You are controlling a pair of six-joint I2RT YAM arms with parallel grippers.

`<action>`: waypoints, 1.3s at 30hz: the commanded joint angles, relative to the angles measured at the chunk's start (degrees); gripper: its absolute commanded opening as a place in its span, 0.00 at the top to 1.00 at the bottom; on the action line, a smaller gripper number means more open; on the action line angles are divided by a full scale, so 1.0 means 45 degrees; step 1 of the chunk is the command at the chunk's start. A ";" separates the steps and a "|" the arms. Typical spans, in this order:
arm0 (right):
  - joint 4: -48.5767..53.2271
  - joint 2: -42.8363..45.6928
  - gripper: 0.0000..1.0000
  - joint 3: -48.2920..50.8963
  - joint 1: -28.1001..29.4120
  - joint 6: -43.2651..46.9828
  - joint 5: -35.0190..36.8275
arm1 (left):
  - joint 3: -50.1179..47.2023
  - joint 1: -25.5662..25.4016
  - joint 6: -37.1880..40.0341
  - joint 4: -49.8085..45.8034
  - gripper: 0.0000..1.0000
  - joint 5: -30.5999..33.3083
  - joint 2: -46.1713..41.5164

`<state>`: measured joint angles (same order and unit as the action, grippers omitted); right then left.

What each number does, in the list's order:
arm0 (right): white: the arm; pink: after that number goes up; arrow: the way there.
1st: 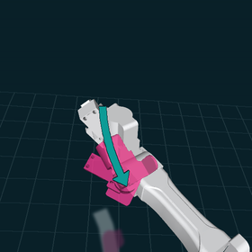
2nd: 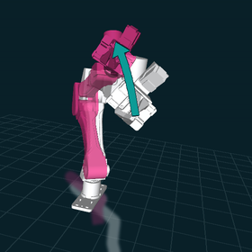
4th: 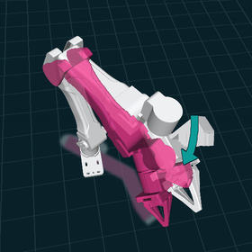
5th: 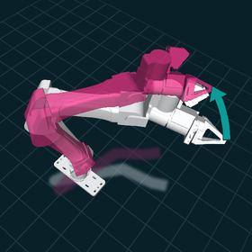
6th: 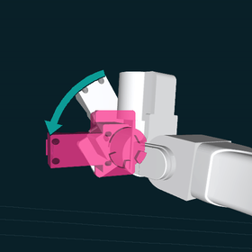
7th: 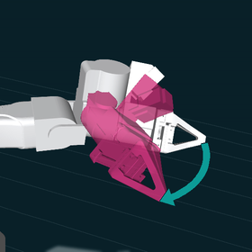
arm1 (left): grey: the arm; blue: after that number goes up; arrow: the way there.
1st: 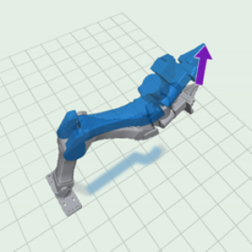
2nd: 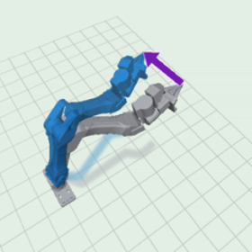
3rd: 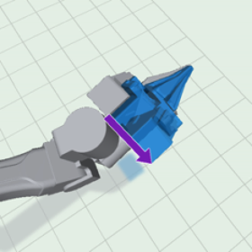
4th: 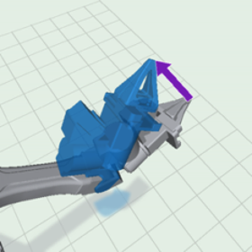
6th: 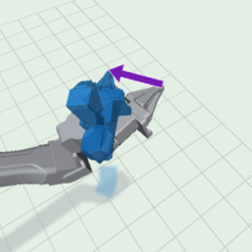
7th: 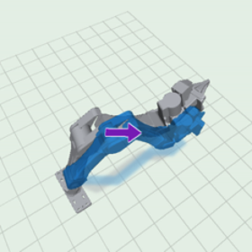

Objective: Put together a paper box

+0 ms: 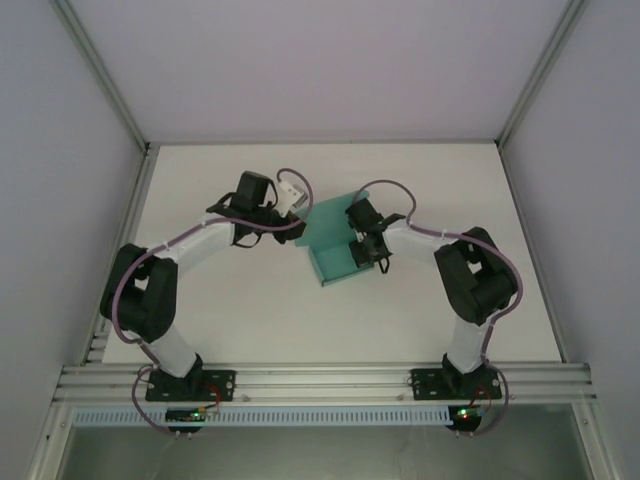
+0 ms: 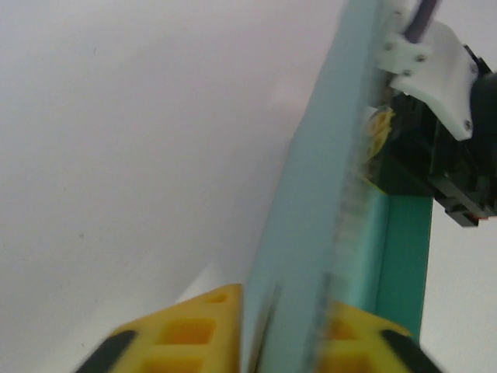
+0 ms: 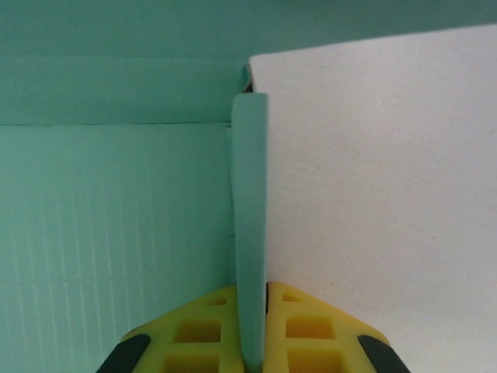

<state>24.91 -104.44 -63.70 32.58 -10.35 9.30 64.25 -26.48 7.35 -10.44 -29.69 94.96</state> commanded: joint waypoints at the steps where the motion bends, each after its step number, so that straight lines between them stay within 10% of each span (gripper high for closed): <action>1: 0.1660 -0.0616 1.00 -0.0351 0.0221 -0.0903 0.1891 | 0.0709 -0.0137 0.0036 0.0247 0.93 -0.0333 0.0051; 13: 0.4522 -0.2877 1.00 -0.2417 0.1551 -0.4461 0.6800 | 0.1467 -0.0181 -0.0108 -0.0014 0.95 0.0087 0.0409; 21: 0.2341 -0.2081 0.99 -0.1261 0.1540 -0.3804 0.5503 | 0.1524 -0.0174 -0.0058 -0.0013 0.93 -0.0004 0.0618; 39: -0.0607 0.3728 0.19 0.0807 0.0693 -0.2699 0.1891 | 0.1431 -0.0175 0.2819 -0.1116 0.88 -0.0113 0.0578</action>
<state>22.87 -89.84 -61.98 36.56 -24.12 19.62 68.88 -27.40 15.51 -13.34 -28.58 98.48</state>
